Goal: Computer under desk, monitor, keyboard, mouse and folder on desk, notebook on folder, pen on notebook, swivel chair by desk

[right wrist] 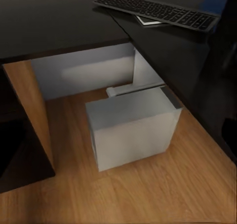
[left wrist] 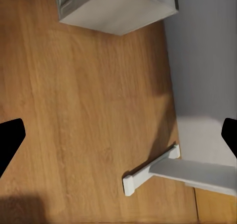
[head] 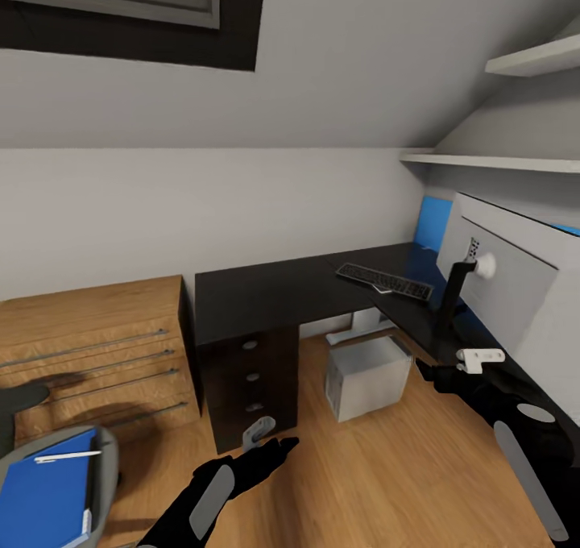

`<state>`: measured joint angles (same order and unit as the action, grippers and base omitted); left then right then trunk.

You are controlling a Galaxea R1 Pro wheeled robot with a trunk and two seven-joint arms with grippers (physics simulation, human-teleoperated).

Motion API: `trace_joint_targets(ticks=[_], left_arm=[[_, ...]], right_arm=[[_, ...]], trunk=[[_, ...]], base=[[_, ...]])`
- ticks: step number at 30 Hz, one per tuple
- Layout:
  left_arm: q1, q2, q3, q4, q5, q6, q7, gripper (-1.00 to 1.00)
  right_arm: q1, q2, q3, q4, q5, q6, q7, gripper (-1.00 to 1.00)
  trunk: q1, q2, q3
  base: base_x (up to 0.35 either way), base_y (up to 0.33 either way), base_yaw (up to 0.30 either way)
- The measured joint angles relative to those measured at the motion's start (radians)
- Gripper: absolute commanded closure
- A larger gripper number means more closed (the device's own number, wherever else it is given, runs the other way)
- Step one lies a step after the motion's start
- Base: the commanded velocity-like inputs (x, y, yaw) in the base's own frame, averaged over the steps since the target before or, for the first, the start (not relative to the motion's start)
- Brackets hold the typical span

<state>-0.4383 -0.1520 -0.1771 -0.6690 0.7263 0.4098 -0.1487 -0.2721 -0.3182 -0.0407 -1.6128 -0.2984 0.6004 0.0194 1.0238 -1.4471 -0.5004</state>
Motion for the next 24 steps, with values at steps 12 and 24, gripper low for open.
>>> trace_joint_targets(ticks=[12, 24], left_arm=[[0.000, 0.000, 0.003, 0.001, -0.001, -0.001, 0.003, -1.00], [0.001, 0.001, 0.006, 0.006, 0.001, -0.002, 0.004, -1.00]], right_arm=[[0.001, 0.008, -0.002, 0.001, 0.000, -0.005, -0.003, -1.00], [-0.006, 0.008, -0.005, 0.013, 0.001, -0.009, -0.005, -1.00]], trunk=[[-0.046, 0.084, 0.038], [-0.069, 0.126, 0.057]], base=[[0.000, 0.000, -0.146], [0.000, 0.000, -0.007]])
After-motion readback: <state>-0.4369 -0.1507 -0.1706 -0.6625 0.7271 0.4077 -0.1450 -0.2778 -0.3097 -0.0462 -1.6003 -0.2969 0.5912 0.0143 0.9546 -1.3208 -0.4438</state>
